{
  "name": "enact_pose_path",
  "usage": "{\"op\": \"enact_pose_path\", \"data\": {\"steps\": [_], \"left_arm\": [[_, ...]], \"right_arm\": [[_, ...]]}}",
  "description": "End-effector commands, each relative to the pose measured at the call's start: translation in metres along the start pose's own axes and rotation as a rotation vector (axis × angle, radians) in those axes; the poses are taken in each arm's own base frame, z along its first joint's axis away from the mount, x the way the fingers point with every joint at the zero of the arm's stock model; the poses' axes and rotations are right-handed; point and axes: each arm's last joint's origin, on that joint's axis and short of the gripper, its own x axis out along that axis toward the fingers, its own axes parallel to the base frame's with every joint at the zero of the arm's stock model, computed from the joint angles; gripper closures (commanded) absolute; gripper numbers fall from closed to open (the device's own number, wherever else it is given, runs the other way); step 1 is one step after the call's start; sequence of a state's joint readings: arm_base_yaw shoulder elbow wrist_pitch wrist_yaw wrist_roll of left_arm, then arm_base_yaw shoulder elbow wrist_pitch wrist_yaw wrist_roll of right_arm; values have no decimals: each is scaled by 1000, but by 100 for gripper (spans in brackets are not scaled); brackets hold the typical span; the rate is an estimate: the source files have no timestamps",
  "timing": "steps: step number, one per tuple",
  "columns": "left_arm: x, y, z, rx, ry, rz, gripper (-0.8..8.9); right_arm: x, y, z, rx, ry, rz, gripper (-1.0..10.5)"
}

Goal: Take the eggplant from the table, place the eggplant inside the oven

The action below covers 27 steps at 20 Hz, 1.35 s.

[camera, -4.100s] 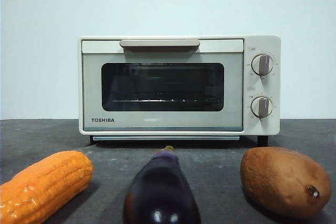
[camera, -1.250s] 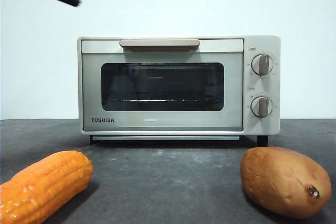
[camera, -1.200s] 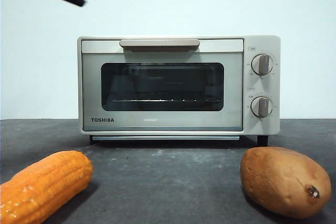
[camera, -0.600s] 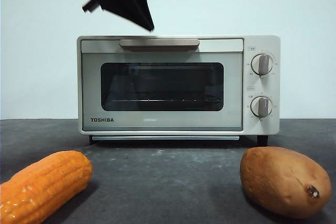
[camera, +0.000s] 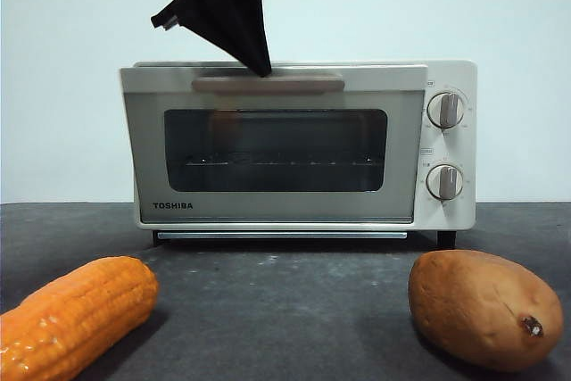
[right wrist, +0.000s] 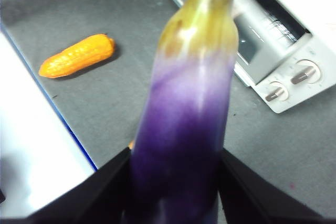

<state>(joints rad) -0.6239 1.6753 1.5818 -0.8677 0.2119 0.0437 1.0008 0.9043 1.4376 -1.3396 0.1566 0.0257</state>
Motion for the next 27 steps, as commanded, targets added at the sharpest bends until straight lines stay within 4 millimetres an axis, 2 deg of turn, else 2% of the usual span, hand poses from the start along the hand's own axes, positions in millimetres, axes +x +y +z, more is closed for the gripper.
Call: {"op": "enact_pose_path", "data": {"steps": [1, 6, 12, 17, 20, 22, 24, 27], "left_arm": [[15, -8, -8, 24, 110, -4, 809], [3, -27, -14, 59, 143, -31, 809], [-13, -27, -15, 62, 93, 3, 809], [-41, -21, -25, 27, -44, 94, 809], [-60, -7, -49, -43, -145, 132, 809], [-69, 3, -73, -103, -200, 165, 809], [-74, 14, -100, -171, -243, 202, 809], [-77, 27, -141, -264, -297, 263, 810]], "right_arm": [[-2, 1, 2, -10, 12, 5, 775], [10, 3, 11, -17, 28, 5, 775], [29, 7, 21, -64, 87, 5, 775], [50, 10, 35, -106, 95, 7, 775], [66, 13, 45, -149, 94, 9, 775], [80, 16, 53, -190, 101, 11, 775], [98, 19, 61, -230, 109, 13, 775], [137, 26, 76, -303, 117, 17, 775]]}}
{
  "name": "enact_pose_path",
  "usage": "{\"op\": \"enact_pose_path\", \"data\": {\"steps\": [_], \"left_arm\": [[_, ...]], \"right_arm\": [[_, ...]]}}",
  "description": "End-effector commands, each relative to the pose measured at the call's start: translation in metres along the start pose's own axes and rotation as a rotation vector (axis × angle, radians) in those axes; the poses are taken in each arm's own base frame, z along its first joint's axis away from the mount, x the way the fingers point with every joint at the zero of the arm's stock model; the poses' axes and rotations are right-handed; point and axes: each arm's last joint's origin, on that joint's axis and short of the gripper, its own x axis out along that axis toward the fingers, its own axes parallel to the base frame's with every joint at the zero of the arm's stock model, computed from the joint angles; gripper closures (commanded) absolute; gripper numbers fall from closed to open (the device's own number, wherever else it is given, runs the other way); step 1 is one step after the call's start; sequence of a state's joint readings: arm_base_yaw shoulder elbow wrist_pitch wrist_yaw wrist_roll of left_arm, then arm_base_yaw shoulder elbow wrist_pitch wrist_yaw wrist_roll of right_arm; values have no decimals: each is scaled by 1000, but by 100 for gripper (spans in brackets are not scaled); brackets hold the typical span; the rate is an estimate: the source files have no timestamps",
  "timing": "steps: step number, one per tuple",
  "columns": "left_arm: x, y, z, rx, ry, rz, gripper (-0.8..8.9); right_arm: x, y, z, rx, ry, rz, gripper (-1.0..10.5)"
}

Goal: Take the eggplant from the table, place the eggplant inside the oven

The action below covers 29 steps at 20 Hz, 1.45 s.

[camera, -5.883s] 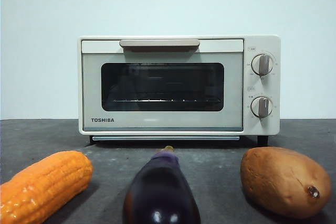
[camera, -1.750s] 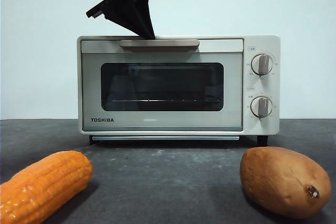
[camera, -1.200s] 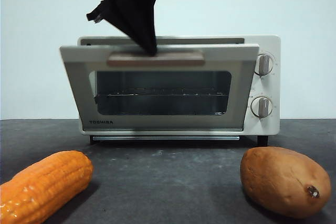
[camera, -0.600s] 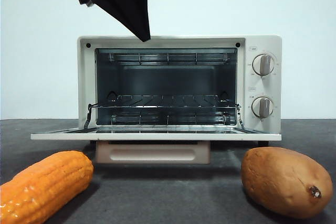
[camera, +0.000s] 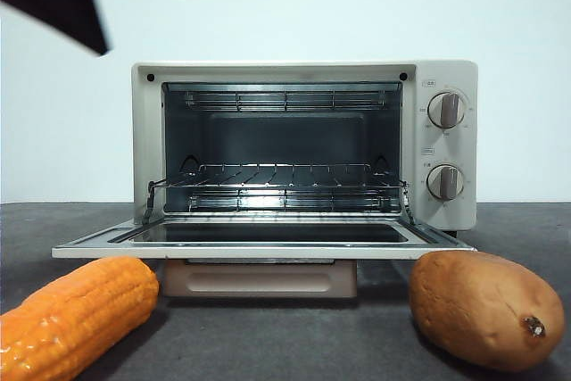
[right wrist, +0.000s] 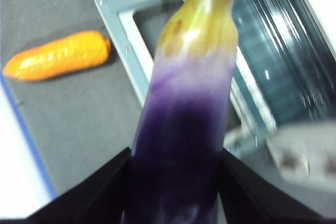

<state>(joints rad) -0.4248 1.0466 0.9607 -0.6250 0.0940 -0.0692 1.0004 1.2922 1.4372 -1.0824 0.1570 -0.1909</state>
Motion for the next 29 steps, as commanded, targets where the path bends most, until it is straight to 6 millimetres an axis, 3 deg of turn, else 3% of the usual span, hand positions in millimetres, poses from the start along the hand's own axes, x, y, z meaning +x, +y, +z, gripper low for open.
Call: {"op": "enact_pose_path", "data": {"steps": [1, 4, 7, 11, 14, 21, 29], "left_arm": [[-3, 12, -21, -62, -35, 41, 810], [-2, 30, -50, -132, -94, 101, 810], [2, 46, -66, -226, -113, 107, 810], [2, 54, -68, -274, -111, 82, 810], [2, 54, -68, -277, -111, 68, 810], [2, 53, -68, -276, -111, 58, 810], [2, 53, -68, -277, -111, 58, 810]], "right_arm": [[27, 3, 19, -91, -8, -7, 775], [72, 5, 36, -182, 32, -100, 775], [117, 5, 48, -286, 63, -212, 775], [169, -5, 59, -378, 55, -321, 775], [198, -15, 61, -406, 69, -418, 775], [233, -28, 53, -415, 144, -514, 772], [238, -37, 51, -381, 153, -551, 671]]}}
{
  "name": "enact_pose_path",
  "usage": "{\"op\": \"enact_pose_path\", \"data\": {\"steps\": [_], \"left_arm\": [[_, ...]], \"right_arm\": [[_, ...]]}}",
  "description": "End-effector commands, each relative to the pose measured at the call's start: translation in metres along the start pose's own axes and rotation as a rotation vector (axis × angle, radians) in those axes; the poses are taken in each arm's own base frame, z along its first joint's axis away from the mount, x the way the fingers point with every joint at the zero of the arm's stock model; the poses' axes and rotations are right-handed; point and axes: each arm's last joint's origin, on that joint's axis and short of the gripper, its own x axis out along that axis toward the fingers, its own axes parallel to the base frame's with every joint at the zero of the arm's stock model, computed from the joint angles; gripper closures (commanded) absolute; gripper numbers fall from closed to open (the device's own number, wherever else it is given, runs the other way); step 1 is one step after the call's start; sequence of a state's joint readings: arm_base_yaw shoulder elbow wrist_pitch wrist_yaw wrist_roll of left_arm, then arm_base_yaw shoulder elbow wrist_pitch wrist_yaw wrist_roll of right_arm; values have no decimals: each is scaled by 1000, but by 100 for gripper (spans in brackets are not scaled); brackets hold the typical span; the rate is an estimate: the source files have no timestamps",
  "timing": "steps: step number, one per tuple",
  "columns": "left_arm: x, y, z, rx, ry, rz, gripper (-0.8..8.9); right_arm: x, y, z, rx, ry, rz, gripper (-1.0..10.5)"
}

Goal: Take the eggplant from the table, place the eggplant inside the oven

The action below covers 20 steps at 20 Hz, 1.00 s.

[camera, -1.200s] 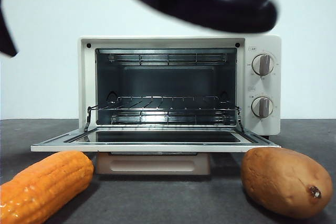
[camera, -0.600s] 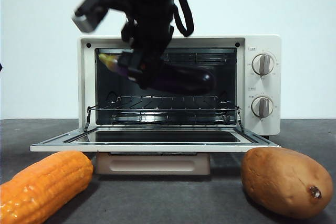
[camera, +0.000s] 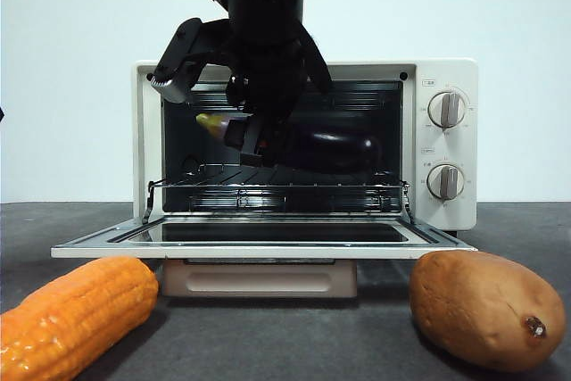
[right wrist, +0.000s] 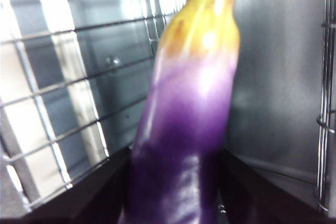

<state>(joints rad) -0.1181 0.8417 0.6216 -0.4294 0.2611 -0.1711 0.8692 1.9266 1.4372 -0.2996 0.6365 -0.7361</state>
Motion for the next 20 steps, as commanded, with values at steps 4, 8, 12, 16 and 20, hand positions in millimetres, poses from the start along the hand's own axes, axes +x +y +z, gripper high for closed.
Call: {"op": "enact_pose_path", "data": {"steps": [4, 8, 12, 16, 20], "left_arm": [[0, 0, 3, 2, -7, -4, 810], [0, 0, 2, 1, -3, -4, 810], [0, 0, 2, 1, -3, -4, 810], [4, 0, 2, -2, 9, -2, 810], [25, 6, 0, -24, 90, 6, 810]], "right_arm": [[2, 4, 7, 26, -17, 7, 645], [2, 4, 7, 52, -17, 7, 646], [0, 6, 8, 70, -20, 8, 646], [-16, 7, 14, 61, -40, 0, 646], [-21, 0, 9, 97, -24, 10, 646]]}}
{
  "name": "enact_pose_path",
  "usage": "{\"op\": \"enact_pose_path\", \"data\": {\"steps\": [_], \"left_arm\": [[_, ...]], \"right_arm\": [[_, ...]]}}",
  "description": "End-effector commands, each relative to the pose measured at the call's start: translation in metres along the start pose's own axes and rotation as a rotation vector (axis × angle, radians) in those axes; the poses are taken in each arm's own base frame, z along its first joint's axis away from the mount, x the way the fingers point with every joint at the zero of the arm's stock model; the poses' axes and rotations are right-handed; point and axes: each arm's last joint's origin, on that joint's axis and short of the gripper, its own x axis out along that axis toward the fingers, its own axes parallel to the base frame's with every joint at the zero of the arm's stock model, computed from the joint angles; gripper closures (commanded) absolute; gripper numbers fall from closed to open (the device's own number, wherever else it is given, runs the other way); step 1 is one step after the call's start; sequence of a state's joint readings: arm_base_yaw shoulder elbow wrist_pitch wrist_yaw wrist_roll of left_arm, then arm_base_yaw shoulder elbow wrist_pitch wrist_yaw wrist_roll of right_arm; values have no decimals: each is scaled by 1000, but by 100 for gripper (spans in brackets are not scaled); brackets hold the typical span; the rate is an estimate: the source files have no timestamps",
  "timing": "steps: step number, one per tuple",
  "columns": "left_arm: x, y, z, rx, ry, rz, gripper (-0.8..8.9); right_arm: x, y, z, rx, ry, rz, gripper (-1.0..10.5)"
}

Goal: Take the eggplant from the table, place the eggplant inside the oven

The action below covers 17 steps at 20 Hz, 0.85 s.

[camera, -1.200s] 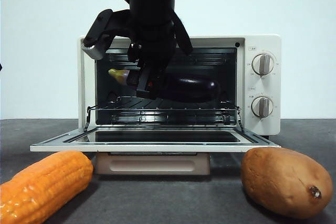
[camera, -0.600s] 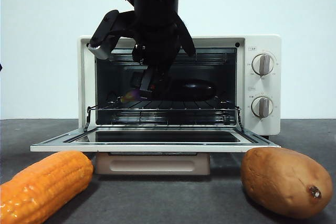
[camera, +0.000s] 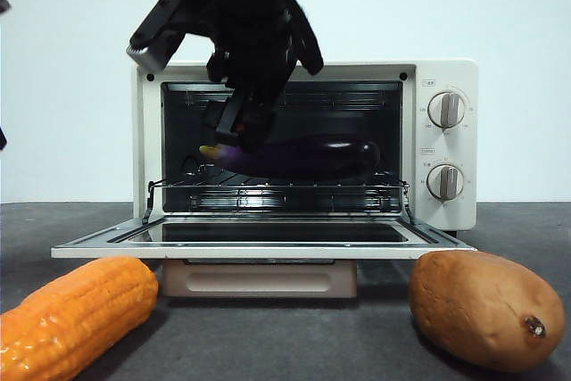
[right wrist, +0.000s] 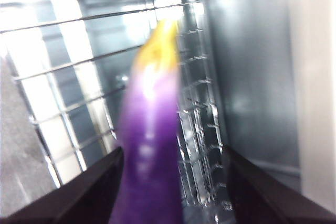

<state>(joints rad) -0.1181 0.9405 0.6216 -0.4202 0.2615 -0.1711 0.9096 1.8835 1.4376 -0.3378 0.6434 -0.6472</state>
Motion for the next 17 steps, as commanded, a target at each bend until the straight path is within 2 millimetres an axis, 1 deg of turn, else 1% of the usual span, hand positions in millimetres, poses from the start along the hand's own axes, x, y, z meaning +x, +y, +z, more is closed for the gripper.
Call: {"op": "enact_pose_path", "data": {"steps": [1, 5, 8, 9, 11, 13, 15, 17], "left_arm": [[11, 1, 4, -4, 18, -28, 810], [30, 6, 3, -20, 76, -49, 810], [51, 11, 2, -34, 115, -71, 810], [58, 13, 0, -42, 138, -86, 810], [75, 17, -5, -62, 194, -104, 810], [90, 21, -11, -84, 248, -137, 810], [104, 24, -18, -106, 294, -193, 810], [111, 26, -22, -122, 324, -233, 810]], "right_arm": [[3, 0, 0, 27, 25, 14, 646], [5, -2, -4, 51, 31, 40, 646], [-8, -9, -3, 79, -10, 70, 649], [-14, -13, -4, 93, -19, 76, 661], [-31, -25, -7, 135, -48, 109, 681], [-52, -38, -12, 176, -88, 141, 727], [-79, -56, -20, 220, -128, 155, 799], [-107, -71, -31, 267, -164, 175, 861]]}}
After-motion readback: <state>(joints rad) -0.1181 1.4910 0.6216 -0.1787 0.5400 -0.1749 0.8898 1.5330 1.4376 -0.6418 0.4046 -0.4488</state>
